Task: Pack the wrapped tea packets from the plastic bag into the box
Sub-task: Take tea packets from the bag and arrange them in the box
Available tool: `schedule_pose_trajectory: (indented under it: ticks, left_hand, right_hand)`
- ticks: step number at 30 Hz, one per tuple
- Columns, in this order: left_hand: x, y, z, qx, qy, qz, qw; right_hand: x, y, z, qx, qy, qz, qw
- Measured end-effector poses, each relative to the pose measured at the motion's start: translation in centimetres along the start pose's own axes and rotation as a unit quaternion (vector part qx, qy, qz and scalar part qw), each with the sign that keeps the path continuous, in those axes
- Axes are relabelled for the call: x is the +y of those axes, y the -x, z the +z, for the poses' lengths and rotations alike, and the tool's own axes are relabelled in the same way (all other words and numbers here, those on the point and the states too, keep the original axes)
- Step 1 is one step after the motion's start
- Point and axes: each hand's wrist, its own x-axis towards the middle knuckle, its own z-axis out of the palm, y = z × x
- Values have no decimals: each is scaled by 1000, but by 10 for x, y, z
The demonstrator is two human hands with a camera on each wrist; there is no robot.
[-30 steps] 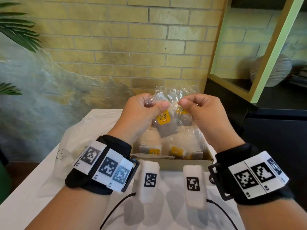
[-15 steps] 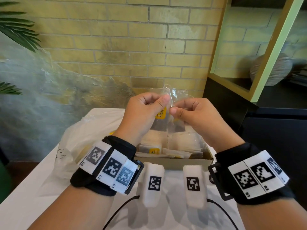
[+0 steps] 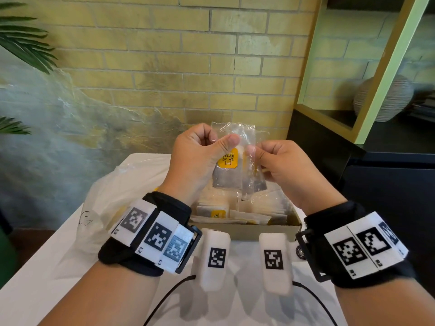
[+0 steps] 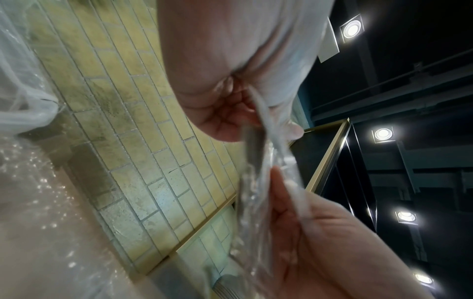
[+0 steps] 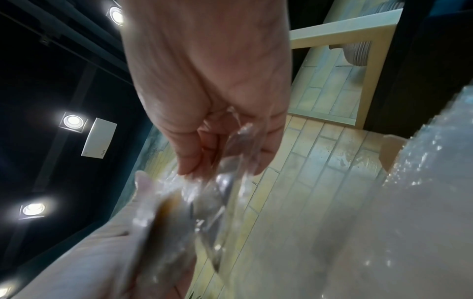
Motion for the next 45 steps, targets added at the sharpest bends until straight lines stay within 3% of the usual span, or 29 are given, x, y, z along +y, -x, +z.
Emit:
schedule_pose_trajectory:
  ticks: [7, 12, 14, 18, 20, 26, 28, 31, 35, 40, 45]
  left_hand:
    - [-5, -2, -1, 9, -38, 8, 999]
    - [-5, -1, -1, 36, -75, 30, 996]
    - [-2, 0, 2, -1, -96, -2, 995]
    - [2, 6, 5, -119, -101, -134, 979]
    - [8, 8, 5, -136, -120, -137, 974]
    - [11, -1, -11, -89, -139, -99, 981]
    - [11, -6, -19, -64, -124, -91, 986]
    - [12, -10, -27, -36, -113, -90, 989]
    - [14, -12, -31, -36, -117, -93, 988]
    - [15, -10, -30, -63, -157, -99, 981]
    - [17, -8, -30, -91, -197, -100, 971]
  right_hand:
    - [1, -1, 0, -41, -89, 26, 995]
    - [2, -1, 4, -19, -4, -36, 999]
    - [1, -1, 4, 15, -7, -44, 999]
    - [-2, -1, 2, 29, -61, -34, 997]
    - [-1, -1, 1, 19, -63, -36, 997]
    - [-2, -1, -23, 60, 68, -78, 993]
    - [-5, 1, -30, 42, 118, -67, 990]
    - [-6, 4, -31, -43, 267, -10, 963]
    - [1, 1, -25, -171, 420, 10, 891]
    - [8, -1, -22, -201, 448, 17, 871]
    - [14, -2, -21, -237, 479, 71, 843]
